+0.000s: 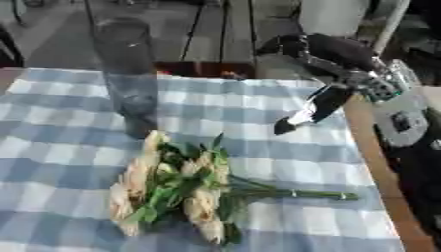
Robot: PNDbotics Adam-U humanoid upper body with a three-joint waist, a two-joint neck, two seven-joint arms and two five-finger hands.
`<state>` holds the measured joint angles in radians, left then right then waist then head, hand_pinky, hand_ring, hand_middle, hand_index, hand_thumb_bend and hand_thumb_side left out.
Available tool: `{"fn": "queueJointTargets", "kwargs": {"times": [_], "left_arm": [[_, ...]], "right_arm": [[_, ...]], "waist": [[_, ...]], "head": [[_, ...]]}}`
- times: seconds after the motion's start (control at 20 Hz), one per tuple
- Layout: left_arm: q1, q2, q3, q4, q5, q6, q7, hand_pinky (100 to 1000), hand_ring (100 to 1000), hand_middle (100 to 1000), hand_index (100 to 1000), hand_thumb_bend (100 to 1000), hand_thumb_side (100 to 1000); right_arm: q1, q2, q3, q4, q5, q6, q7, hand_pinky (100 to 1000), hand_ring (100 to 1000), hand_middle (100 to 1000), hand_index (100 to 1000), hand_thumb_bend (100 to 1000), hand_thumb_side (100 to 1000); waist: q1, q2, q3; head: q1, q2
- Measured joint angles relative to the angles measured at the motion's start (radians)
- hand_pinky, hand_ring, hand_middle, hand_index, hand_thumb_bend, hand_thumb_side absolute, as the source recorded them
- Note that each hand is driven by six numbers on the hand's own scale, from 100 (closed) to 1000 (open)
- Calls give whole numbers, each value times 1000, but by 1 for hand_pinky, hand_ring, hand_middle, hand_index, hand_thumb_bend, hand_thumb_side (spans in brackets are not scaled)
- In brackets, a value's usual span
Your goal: Arrange flowers into the vase.
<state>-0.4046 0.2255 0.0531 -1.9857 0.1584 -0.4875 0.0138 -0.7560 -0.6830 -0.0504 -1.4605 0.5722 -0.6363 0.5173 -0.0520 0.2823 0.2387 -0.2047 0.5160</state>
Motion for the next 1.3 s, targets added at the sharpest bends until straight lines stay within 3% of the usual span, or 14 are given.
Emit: {"fn": "queueJointTargets", "kwargs": {"times": [0.35, 0.85, 0.95, 1.3], "left_arm": [[0, -6, 0, 0, 0, 0, 0, 564, 681, 614, 890, 100, 894], [1, -6, -1, 0, 1, 3, -3, 564, 681, 614, 890, 100, 893], [1, -6, -2, 0, 2, 4, -4, 565, 682, 614, 891, 100, 893], [1, -6, -5, 0, 5, 4, -4, 565, 681, 612, 891, 100, 892]], "right_arm": [[-10, 0, 33, 0, 92, 51, 51, 787, 893, 859, 908, 815, 674], [-10, 0, 70, 13, 136, 59, 59, 761, 891, 880, 934, 944, 622], [-10, 0, 70, 23, 137, 59, 59, 740, 898, 886, 942, 995, 620], [-9, 0, 70, 57, 174, 59, 59, 643, 841, 847, 901, 1000, 604]], "waist": [[0, 0, 1], [0, 0, 1], [-1, 0, 1], [-2, 0, -1]], "head": [[0, -8], [0, -8], [0, -8], [0, -8]]}}
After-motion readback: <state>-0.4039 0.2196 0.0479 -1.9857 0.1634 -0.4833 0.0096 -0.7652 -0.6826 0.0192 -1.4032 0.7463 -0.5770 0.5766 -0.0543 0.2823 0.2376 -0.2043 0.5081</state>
